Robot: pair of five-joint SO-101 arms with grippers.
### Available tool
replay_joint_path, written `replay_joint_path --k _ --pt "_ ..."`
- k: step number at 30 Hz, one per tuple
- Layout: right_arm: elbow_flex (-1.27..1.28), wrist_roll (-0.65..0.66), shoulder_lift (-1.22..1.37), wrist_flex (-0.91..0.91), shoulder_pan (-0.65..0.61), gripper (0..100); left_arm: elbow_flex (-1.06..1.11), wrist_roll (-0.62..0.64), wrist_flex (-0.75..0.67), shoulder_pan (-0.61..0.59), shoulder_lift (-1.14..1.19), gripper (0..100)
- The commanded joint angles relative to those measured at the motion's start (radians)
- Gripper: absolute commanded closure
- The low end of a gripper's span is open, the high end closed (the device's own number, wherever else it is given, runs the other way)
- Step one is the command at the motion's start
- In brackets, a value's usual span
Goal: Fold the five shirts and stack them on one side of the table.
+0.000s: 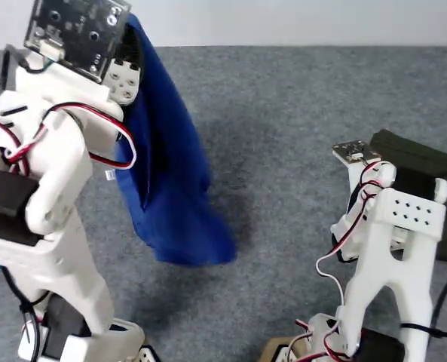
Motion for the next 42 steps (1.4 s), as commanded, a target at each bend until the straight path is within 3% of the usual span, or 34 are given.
replay_joint_path --k 1,4,10,15,20,26,29,36,42 --pt "-0.008 -0.006 -0.024 -0.008 -0.008 98.9 0.050 0.002 0.078 -0.041 -0.029 100" --pt "-0.008 -0.006 -0.024 -0.010 -0.016 98.9 0.222 0.000 0.161 -0.110 -0.031 100" --pt "-0.012 -0.006 -0.024 -0.008 -0.134 98.9 0.664 -0.091 0.072 -0.370 -0.008 100" --pt "-0.014 -0.012 -0.025 -0.007 -0.340 98.7 0.917 -0.213 -0.048 -0.562 0.080 100" --pt "-0.060 -0.021 -0.024 -0.005 -0.579 98.7 0.986 -0.270 -0.086 -0.678 0.209 100" --pt "-0.187 -0.057 0.044 -0.001 -0.851 98.7 0.986 -0.275 -0.091 -0.723 0.308 100" --pt "-0.245 -0.144 0.159 -0.005 -0.960 98.6 0.984 -0.275 -0.094 -0.723 0.328 100" --pt "-0.506 -0.358 0.467 0.002 -1.141 82.5 0.989 -0.270 -0.157 -0.724 0.333 100" --pt "-0.683 -0.459 0.673 0.041 -1.267 80.9 0.989 -0.270 -0.157 -0.730 0.333 100"
